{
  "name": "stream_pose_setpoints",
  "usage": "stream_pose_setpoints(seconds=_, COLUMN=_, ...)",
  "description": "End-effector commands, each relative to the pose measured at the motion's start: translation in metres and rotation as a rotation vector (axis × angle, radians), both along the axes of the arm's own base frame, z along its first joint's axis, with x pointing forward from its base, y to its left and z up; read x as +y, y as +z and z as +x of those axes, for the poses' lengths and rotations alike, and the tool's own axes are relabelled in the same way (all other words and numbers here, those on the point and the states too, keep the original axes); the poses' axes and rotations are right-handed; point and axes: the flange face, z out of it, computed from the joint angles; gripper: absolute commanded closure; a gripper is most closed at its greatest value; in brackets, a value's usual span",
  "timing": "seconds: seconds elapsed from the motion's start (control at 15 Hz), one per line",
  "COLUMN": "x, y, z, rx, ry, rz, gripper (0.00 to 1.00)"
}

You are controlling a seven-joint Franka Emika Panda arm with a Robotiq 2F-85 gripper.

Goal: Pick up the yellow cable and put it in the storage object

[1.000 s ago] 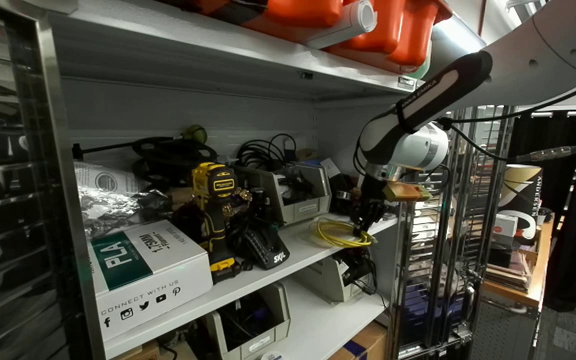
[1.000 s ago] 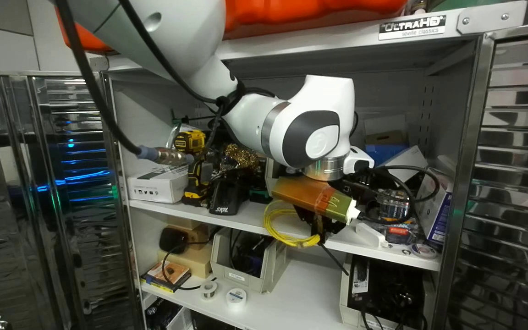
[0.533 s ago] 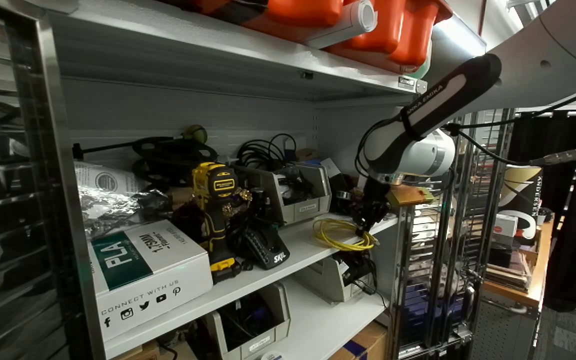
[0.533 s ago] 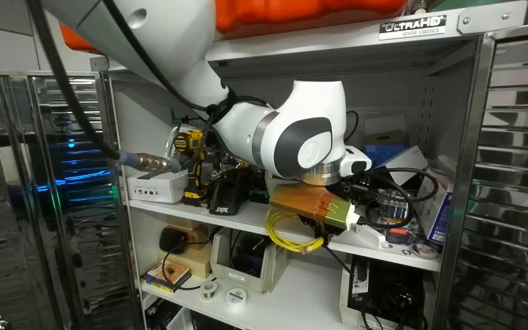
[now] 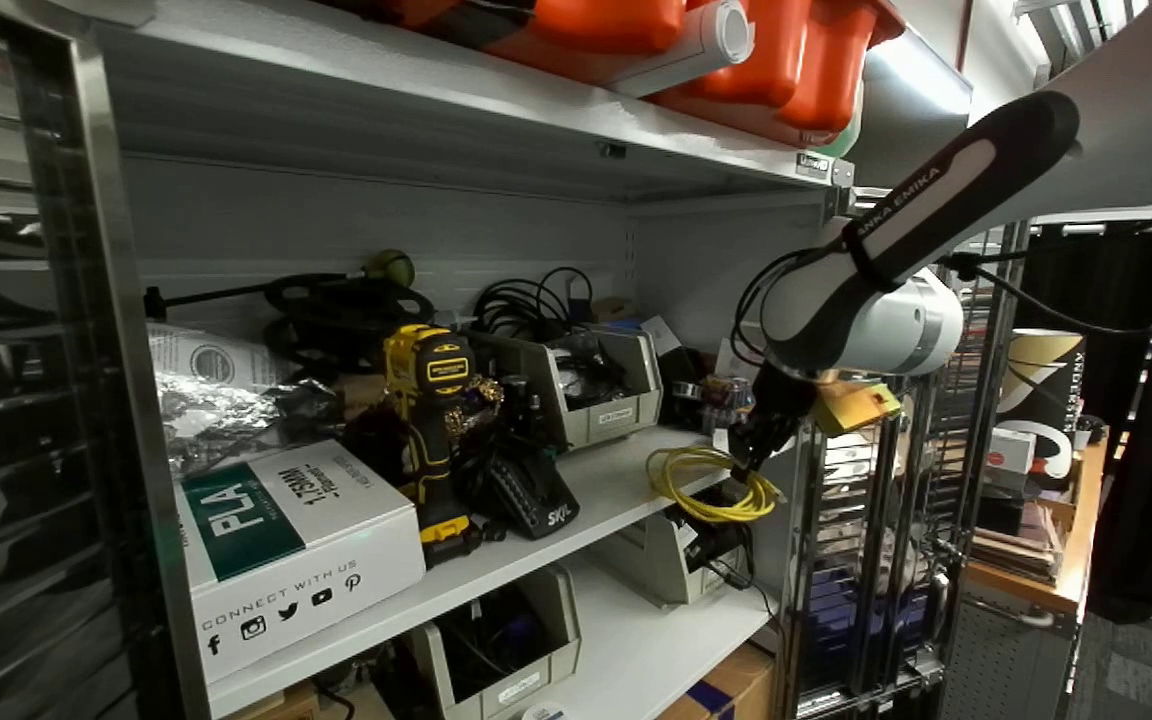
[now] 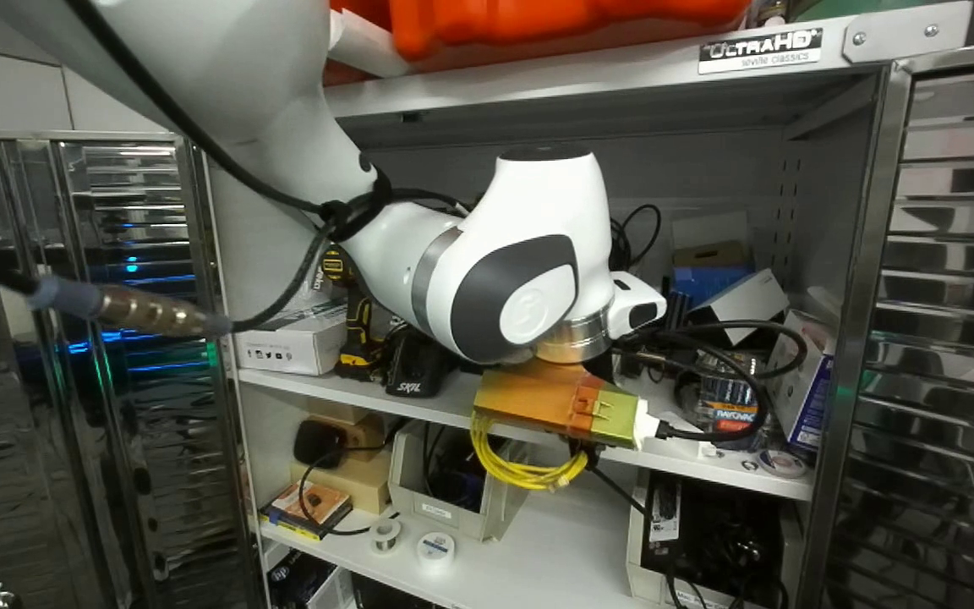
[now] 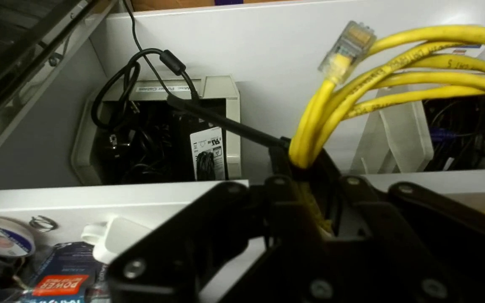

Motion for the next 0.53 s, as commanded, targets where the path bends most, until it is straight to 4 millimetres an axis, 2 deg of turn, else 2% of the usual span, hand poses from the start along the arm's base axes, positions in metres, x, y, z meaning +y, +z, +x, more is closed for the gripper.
stream_pose_setpoints(seconds=0.0, x=0.005, y=0.025, z=-0.035, rx=0.019, ry=0.059, rz=0.001, gripper=0.85)
stream_pose_setpoints(seconds=0.27, x=0.0, y=0.049, z=-0.057, rx=0.043, ry=0.05, rz=-0.014, gripper=0.86)
stream_pose_setpoints(seconds=0.47, x=-0.007, y=0.066, z=-0.062, rx=-0.016, ry=0.048, rz=-0.045, gripper=0.86)
